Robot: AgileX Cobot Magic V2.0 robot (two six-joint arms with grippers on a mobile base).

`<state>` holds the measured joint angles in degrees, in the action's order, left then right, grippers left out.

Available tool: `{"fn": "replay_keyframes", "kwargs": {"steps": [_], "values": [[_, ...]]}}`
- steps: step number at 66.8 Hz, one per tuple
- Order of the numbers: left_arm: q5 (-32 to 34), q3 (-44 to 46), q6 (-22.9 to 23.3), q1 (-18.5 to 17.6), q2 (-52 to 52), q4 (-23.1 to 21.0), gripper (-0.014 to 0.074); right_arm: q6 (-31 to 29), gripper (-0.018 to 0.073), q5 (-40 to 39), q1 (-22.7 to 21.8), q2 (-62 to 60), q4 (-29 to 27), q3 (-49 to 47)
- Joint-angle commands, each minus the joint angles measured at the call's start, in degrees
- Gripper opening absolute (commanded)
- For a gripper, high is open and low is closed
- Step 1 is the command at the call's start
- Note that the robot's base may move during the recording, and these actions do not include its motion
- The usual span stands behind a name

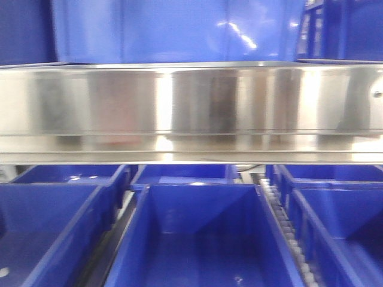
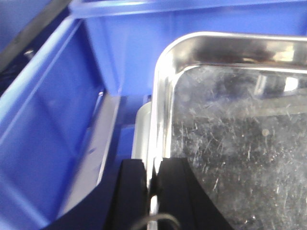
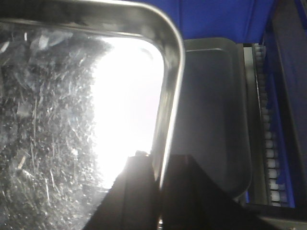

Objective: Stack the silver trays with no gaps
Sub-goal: 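Raise the held tray with both grippers above the stacked silver trays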

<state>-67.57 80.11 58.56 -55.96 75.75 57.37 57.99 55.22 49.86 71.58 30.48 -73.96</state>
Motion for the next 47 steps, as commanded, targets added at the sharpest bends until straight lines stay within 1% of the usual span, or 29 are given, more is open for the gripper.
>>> {"fn": "replay_keyframes", "kwargs": {"steps": [1, 47], "values": [[6.1, 0.3, 0.1, -1.3, 0.5, -1.5, -0.0016, -0.5, -0.0017, -31.7, 1.0, -0.2, -1.0, -0.6], [6.1, 0.3, 0.1, -1.3, 0.5, -1.5, -0.0016, -0.5, -0.0017, -31.8, 1.0, -0.2, -1.0, -0.6]]}}
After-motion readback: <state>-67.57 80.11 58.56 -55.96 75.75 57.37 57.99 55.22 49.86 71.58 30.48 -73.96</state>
